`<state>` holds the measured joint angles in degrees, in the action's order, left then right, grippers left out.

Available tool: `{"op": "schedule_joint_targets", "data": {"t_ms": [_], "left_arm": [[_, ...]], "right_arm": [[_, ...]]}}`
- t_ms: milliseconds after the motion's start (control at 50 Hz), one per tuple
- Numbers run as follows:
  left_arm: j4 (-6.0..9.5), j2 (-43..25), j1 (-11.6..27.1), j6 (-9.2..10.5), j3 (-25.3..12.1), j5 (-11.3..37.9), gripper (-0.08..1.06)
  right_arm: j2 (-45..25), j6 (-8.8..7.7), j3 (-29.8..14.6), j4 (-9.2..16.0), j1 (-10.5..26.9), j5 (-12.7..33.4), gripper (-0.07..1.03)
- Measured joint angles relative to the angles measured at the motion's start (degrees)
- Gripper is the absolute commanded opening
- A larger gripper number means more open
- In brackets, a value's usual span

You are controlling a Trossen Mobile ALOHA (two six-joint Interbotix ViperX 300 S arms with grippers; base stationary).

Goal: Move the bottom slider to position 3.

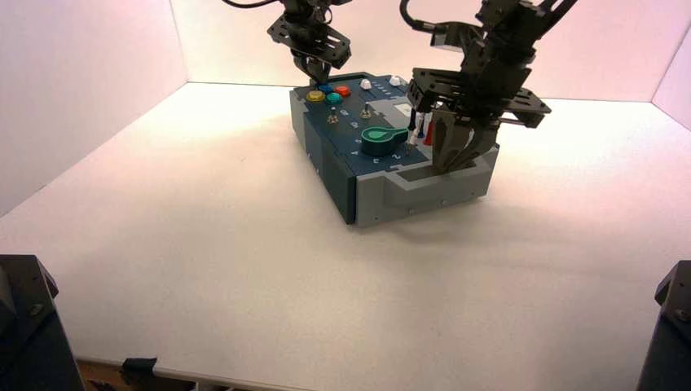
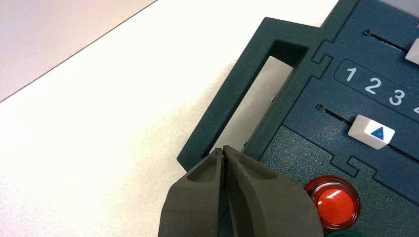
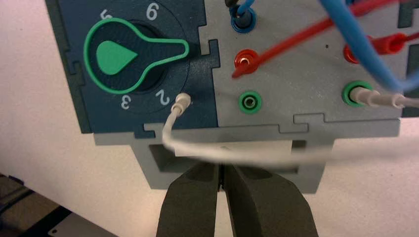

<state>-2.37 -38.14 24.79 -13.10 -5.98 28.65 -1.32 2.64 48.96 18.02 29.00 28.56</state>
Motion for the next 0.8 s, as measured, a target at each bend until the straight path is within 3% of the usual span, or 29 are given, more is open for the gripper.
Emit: {"op": "schedule_joint_targets", "data": {"t_ms": [340,800], "left_arm": [[0.0,0.9,0.0,-0.26,1.3,-0.1,-0.03],[0.18,2.6,0.1,-0.97,3.8,-0.1,-0.03]], "right_arm": [[-2.5,0.0,-1.6,-2.3,-1.3,1.1,-0.02],[-2.1,0.09,-2.2,-7.8,-10.2,1.6,-0.02]]}}
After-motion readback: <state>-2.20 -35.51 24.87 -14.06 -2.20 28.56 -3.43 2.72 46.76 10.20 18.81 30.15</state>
